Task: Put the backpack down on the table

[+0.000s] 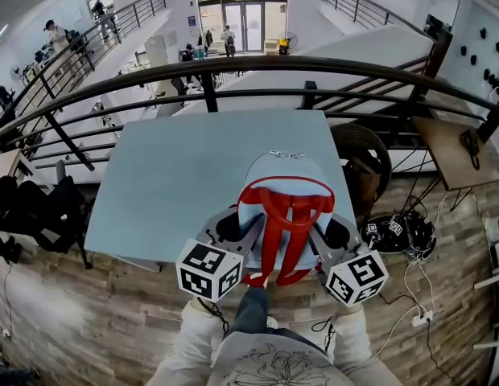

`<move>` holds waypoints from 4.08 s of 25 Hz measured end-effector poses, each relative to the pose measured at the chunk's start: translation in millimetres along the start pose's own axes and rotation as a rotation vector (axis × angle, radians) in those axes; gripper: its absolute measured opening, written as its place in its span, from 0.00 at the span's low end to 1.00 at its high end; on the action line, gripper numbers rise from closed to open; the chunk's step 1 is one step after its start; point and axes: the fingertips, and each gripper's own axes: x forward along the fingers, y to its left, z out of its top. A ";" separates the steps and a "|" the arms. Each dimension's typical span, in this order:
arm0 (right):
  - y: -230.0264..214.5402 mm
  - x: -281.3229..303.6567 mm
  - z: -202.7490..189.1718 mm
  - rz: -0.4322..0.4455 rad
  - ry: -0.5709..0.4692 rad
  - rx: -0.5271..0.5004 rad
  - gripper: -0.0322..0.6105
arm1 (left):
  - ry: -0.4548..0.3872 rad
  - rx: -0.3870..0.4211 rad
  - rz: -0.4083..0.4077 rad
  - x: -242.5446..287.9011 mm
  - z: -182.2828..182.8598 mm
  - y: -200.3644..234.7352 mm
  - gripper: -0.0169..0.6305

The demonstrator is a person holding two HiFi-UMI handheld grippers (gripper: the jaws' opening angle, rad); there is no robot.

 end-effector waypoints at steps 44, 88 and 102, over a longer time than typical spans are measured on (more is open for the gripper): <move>-134.8 193.9 -96.3 -0.062 0.272 0.084 0.24 | 0.212 -0.106 -0.071 189.7 -49.8 167.6 0.21; -141.3 226.7 -131.5 -0.051 0.324 0.002 0.27 | 0.169 -0.108 -0.045 209.6 -83.2 204.0 0.24; -123.5 201.2 -142.0 -0.068 0.332 0.034 0.30 | 0.160 -0.134 -0.003 185.5 -96.7 189.5 0.28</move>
